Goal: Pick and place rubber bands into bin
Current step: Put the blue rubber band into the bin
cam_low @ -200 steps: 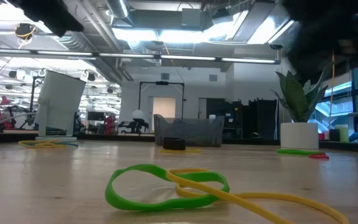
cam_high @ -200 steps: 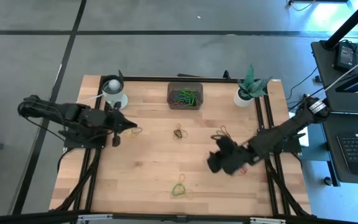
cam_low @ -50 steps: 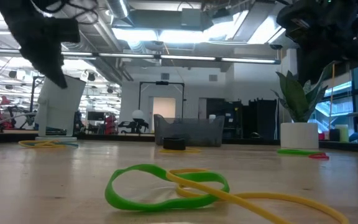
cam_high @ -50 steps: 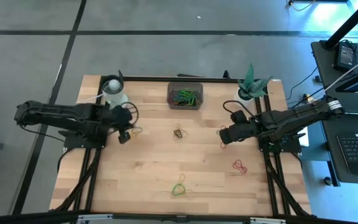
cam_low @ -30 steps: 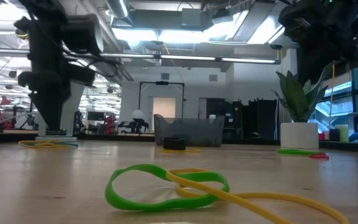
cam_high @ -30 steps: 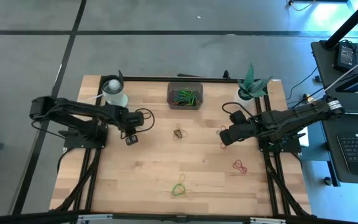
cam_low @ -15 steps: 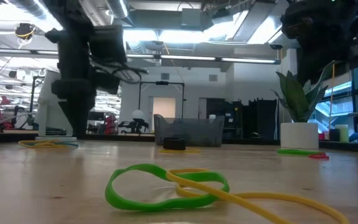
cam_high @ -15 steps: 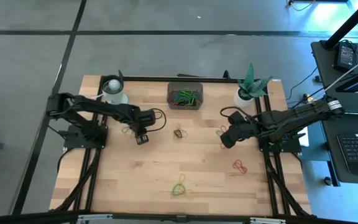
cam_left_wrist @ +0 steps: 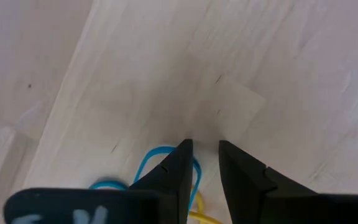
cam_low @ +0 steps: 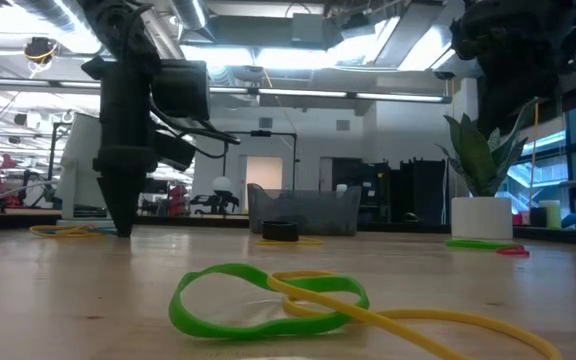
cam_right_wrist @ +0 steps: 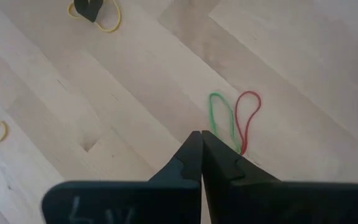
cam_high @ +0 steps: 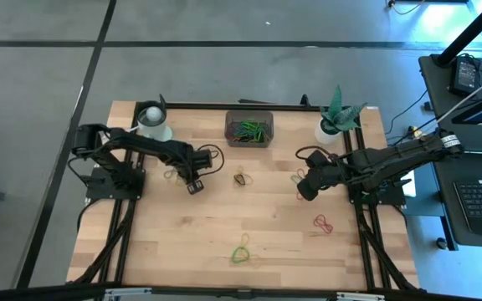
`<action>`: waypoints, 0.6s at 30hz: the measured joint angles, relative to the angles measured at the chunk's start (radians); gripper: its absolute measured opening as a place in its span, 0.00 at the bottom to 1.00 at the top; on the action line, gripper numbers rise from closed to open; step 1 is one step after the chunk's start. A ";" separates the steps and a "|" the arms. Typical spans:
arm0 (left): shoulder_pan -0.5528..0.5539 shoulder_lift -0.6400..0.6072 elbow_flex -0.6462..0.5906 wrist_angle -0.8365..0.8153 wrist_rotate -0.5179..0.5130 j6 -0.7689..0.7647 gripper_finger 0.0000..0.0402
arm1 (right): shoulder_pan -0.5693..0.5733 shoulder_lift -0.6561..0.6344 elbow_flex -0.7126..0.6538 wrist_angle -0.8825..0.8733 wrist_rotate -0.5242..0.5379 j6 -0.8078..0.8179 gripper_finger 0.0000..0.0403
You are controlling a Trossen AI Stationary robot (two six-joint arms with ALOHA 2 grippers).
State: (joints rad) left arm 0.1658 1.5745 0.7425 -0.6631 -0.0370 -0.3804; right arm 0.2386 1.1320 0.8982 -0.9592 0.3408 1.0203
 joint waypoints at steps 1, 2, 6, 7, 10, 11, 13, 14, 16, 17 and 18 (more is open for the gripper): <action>0.003 0.000 0.000 -0.002 0.002 -0.007 0.18 | 0.000 0.000 0.000 0.000 0.000 -0.007 0.01; 0.007 0.000 0.000 -0.009 0.003 -0.022 0.18 | 0.000 0.000 0.000 0.000 0.000 -0.010 0.01; 0.024 0.001 -0.001 -0.016 0.006 -0.137 0.16 | 0.000 0.000 0.000 0.000 0.008 -0.015 0.01; 0.028 0.002 -0.001 -0.017 0.007 -0.166 0.16 | 0.000 0.000 0.000 0.000 0.010 -0.017 0.01; 0.035 0.002 -0.001 -0.019 0.012 -0.226 0.14 | 0.000 0.000 0.000 0.000 0.011 -0.027 0.01; 0.035 0.002 -0.002 -0.020 0.011 -0.237 0.14 | 0.000 0.000 0.000 0.000 0.011 -0.031 0.01; 0.035 0.002 -0.002 -0.021 0.010 -0.262 0.13 | 0.000 0.000 0.000 0.000 0.011 -0.031 0.01; 0.035 0.002 -0.002 -0.021 0.011 -0.276 0.13 | 0.000 0.000 0.000 0.000 0.011 -0.031 0.01; 0.035 0.002 -0.002 -0.022 0.011 -0.299 0.13 | 0.000 0.000 0.000 0.000 0.011 -0.031 0.01; 0.035 0.003 -0.002 -0.022 0.012 -0.310 0.13 | 0.000 0.000 0.000 0.000 0.011 -0.032 0.01; 0.035 0.003 -0.002 -0.023 0.013 -0.318 0.13 | 0.000 0.000 0.000 0.000 0.011 -0.033 0.01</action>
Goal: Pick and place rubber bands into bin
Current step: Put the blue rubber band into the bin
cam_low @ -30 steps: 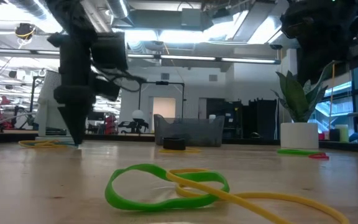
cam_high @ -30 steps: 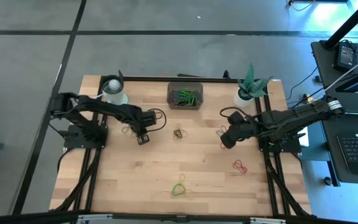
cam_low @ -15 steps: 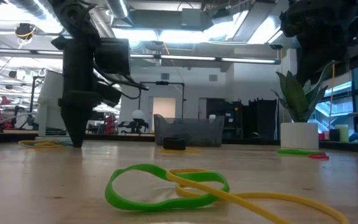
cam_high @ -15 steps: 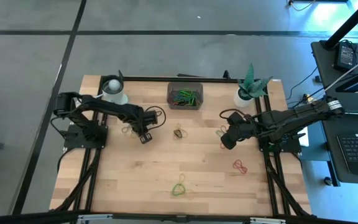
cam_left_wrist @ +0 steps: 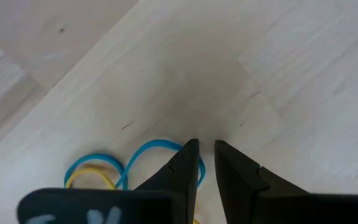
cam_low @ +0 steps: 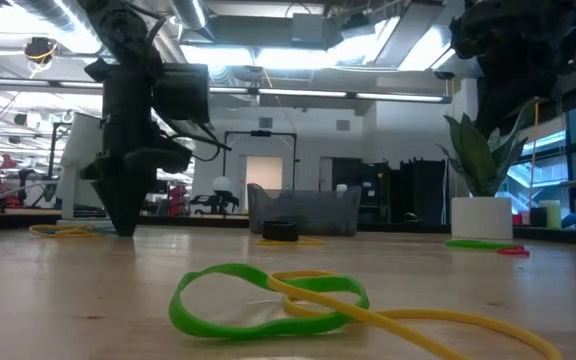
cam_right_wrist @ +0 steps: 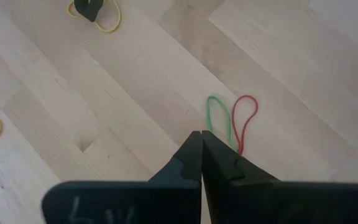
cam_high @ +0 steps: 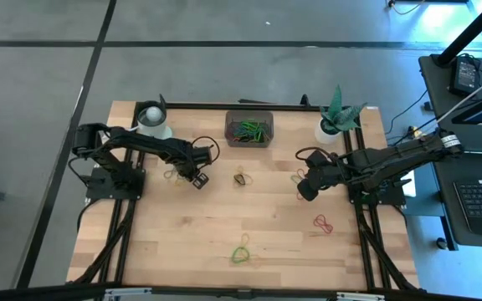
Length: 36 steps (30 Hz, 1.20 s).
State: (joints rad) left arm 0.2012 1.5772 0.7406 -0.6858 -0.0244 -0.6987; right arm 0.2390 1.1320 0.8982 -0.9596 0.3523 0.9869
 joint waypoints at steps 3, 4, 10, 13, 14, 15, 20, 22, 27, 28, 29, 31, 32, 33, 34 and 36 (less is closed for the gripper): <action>0.001 0.000 0.000 -0.002 0.010 -0.005 0.10 | 0.000 0.000 0.000 0.000 0.000 -0.002 0.01; 0.001 0.000 0.000 -0.005 0.014 -0.005 0.08 | 0.000 0.000 0.000 0.000 0.000 -0.004 0.01; 0.001 0.010 0.069 -0.112 0.002 0.002 0.01 | 0.000 0.000 0.000 0.000 0.000 -0.004 0.01; 0.000 0.010 0.138 -0.210 -0.021 0.018 0.01 | 0.000 0.000 0.000 0.002 0.000 -0.003 0.01; -0.001 0.009 0.162 -0.236 -0.032 0.031 0.01 | 0.000 0.000 0.000 0.005 0.000 -0.003 0.01; -0.003 0.008 0.183 -0.272 -0.041 0.041 0.01 | 0.000 0.000 0.000 0.007 0.000 -0.003 0.01; -0.023 0.007 0.295 -0.363 -0.090 0.063 0.01 | 0.000 0.000 0.000 0.015 0.000 -0.001 0.01; -0.030 0.007 0.339 -0.389 -0.102 0.090 0.01 | 0.000 0.000 0.000 0.021 0.000 -0.001 0.01; -0.036 0.005 0.393 -0.389 -0.137 0.109 0.01 | 0.000 0.000 0.000 0.022 0.000 -0.002 0.01; -0.036 0.005 0.393 -0.390 -0.137 0.109 0.01 | 0.000 0.000 0.000 0.022 0.000 -0.002 0.01; -0.036 0.005 0.393 -0.389 -0.134 0.108 0.02 | 0.000 0.000 0.000 0.024 0.000 -0.002 0.01; -0.036 0.005 0.383 -0.387 -0.117 0.091 0.03 | 0.000 0.000 0.000 0.030 0.000 -0.002 0.01; -0.036 0.005 0.375 -0.389 -0.103 0.082 0.05 | 0.000 0.000 0.000 0.031 0.000 -0.002 0.01; -0.036 0.005 0.367 -0.390 -0.092 0.074 0.06 | 0.000 0.000 0.000 0.034 0.000 -0.004 0.01; -0.036 0.005 0.360 -0.390 -0.084 0.066 0.08 | 0.000 0.000 0.000 0.039 0.000 -0.006 0.01; -0.036 0.004 0.339 -0.386 -0.076 0.046 0.12 | 0.000 0.000 0.000 0.052 0.000 -0.025 0.01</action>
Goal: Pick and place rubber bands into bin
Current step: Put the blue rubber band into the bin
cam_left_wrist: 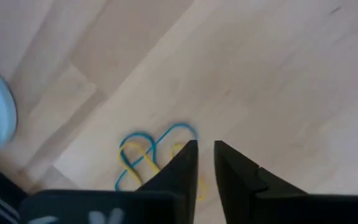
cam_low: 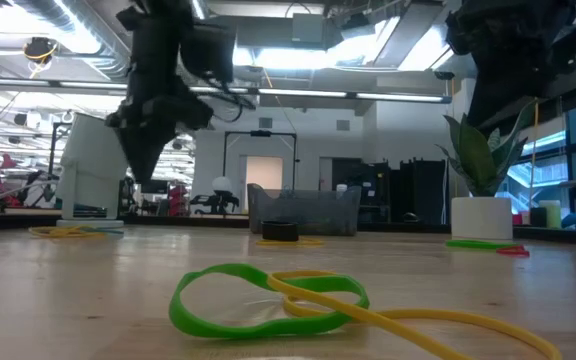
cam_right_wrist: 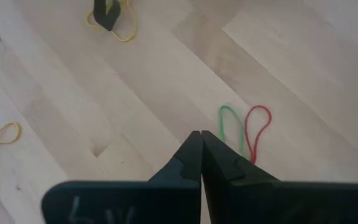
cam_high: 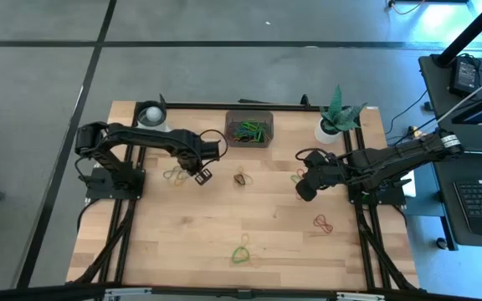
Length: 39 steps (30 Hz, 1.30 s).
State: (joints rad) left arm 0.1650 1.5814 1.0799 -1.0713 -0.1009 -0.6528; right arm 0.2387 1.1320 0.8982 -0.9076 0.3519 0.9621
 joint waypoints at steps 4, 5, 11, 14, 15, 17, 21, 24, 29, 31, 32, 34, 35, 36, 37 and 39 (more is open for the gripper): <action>0.000 0.000 -0.055 0.004 0.015 -0.017 0.20 | 0.000 0.000 0.000 0.024 0.000 -0.015 0.01; 0.000 0.000 -0.066 0.004 0.016 -0.017 0.22 | 0.000 0.000 0.000 0.031 0.000 -0.023 0.01; 0.000 -0.001 -0.141 0.094 0.039 -0.016 0.25 | 0.000 0.000 0.000 0.048 0.000 -0.028 0.01; 0.000 0.000 -0.180 0.179 0.063 -0.015 0.24 | 0.000 0.000 0.000 0.049 0.000 -0.026 0.01; 0.000 -0.001 -0.190 0.200 0.068 -0.015 0.24 | 0.000 0.000 0.000 0.051 0.000 -0.026 0.01; 0.000 -0.001 -0.202 0.219 0.067 -0.015 0.23 | 0.000 0.000 0.000 0.054 0.000 -0.025 0.01; 0.000 -0.001 -0.225 0.258 0.056 0.005 0.22 | 0.000 0.000 0.000 0.053 0.000 -0.025 0.01; 0.007 -0.001 -0.246 0.268 0.057 0.012 0.21 | 0.000 0.000 0.000 0.053 0.000 -0.025 0.01; 0.016 -0.001 -0.286 0.272 0.064 0.012 0.21 | 0.000 0.000 0.000 0.053 0.000 -0.025 0.01; 0.015 -0.005 -0.301 0.294 0.064 0.019 0.21 | 0.000 0.000 0.000 0.053 0.000 -0.025 0.01; 0.016 -0.007 -0.307 0.303 0.066 0.022 0.20 | 0.000 0.000 0.000 0.053 0.000 -0.025 0.01; 0.016 -0.007 -0.313 0.310 0.067 0.023 0.19 | 0.000 0.000 0.000 0.053 0.000 -0.025 0.01; 0.015 -0.007 -0.314 0.311 0.066 0.022 0.18 | 0.000 0.000 0.000 0.053 0.000 -0.025 0.01; 0.015 -0.006 -0.313 0.311 0.066 0.023 0.16 | 0.000 0.000 0.000 0.053 0.000 -0.025 0.01; 0.016 -0.006 -0.313 0.311 0.066 0.031 0.14 | 0.000 0.000 0.000 0.053 0.000 -0.025 0.01; 0.016 -0.006 -0.314 0.308 0.062 0.048 0.08 | 0.000 0.000 0.000 0.053 0.000 -0.025 0.01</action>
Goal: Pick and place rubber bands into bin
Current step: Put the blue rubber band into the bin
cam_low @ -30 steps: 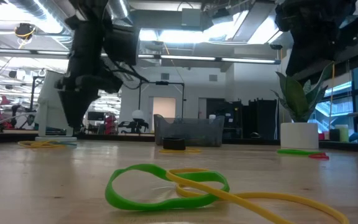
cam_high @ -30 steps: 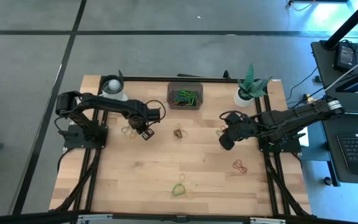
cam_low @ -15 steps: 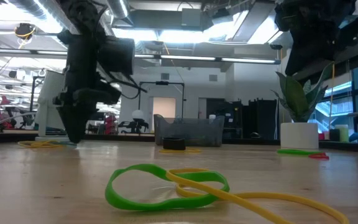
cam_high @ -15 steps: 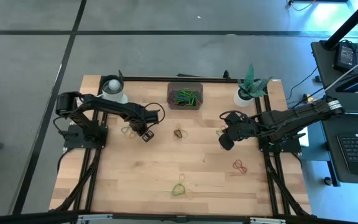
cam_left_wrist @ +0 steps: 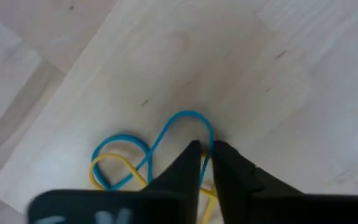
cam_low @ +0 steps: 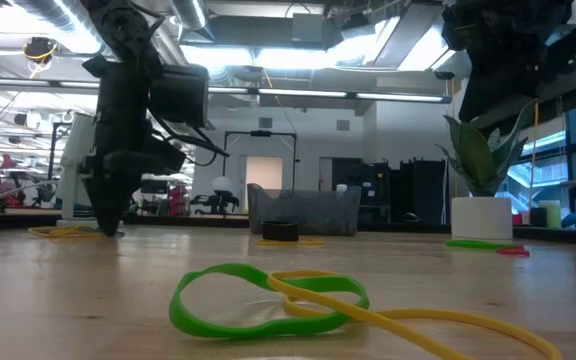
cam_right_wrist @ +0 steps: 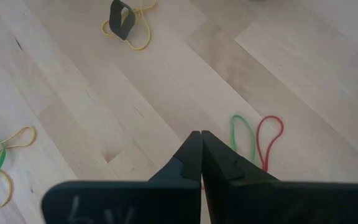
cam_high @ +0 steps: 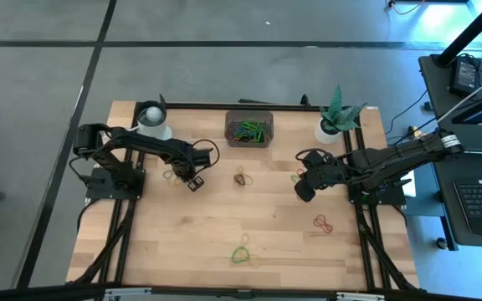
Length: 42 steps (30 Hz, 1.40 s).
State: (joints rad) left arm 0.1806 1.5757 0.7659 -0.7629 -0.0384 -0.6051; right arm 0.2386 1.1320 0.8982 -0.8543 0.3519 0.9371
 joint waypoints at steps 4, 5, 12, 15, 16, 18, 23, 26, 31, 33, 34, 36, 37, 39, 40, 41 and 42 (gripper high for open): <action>0.000 0.001 0.002 -0.009 -0.009 -0.007 0.01 | 0.000 0.000 0.000 0.000 0.000 -0.002 0.01; 0.000 0.003 0.011 -0.022 -0.009 -0.007 0.01 | 0.000 0.000 0.000 0.000 0.000 -0.002 0.01; 0.000 0.008 0.150 -0.218 -0.002 0.033 0.01 | 0.000 0.000 0.000 -0.001 0.000 -0.007 0.01; 0.000 0.007 0.231 -0.300 -0.020 0.050 0.01 | 0.000 0.000 0.000 -0.001 0.009 -0.007 0.01; 0.000 0.007 0.263 -0.323 -0.030 0.053 0.01 | 0.000 0.000 0.000 -0.001 0.012 -0.007 0.01; 0.000 0.007 0.326 -0.373 -0.056 0.063 0.01 | 0.000 0.000 0.000 -0.001 0.013 -0.007 0.01; 0.000 0.006 0.478 -0.442 -0.111 0.081 0.01 | 0.000 0.000 0.000 -0.001 0.013 -0.007 0.01; 0.000 0.006 0.564 -0.453 -0.127 0.110 0.01 | 0.000 0.000 0.000 -0.001 0.013 -0.007 0.01; 0.000 0.006 0.704 -0.452 -0.180 0.180 0.01 | 0.000 0.000 0.000 -0.001 0.013 -0.003 0.01; 0.000 0.005 0.762 -0.452 -0.242 0.212 0.01 | 0.000 0.000 0.000 -0.001 0.013 -0.002 0.01; 0.000 0.005 0.789 -0.449 -0.267 0.233 0.01 | 0.000 0.000 0.000 -0.001 0.014 -0.001 0.01; 0.003 0.005 0.842 -0.428 -0.313 0.285 0.01 | 0.000 0.000 0.000 0.003 0.014 0.000 0.01; 0.008 0.005 0.865 -0.404 -0.327 0.316 0.01 | 0.000 0.000 0.000 0.009 0.014 0.000 0.01; 0.027 0.005 0.904 -0.350 -0.326 0.377 0.01 | 0.000 0.000 0.000 0.027 0.014 0.000 0.01; 0.041 0.005 0.918 -0.316 -0.317 0.406 0.01 | 0.000 0.000 0.000 0.035 0.014 0.000 0.01; 0.058 0.004 0.927 -0.276 -0.303 0.433 0.01 | 0.000 0.000 0.000 0.039 0.014 0.000 0.01; 0.076 0.003 0.931 -0.233 -0.286 0.459 0.01 | 0.000 0.000 0.000 0.043 0.014 0.000 0.01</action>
State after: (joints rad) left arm 0.2564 1.5791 1.6972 -0.9961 -0.3246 -0.1466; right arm 0.2389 1.1316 0.8982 -0.8117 0.3656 0.9371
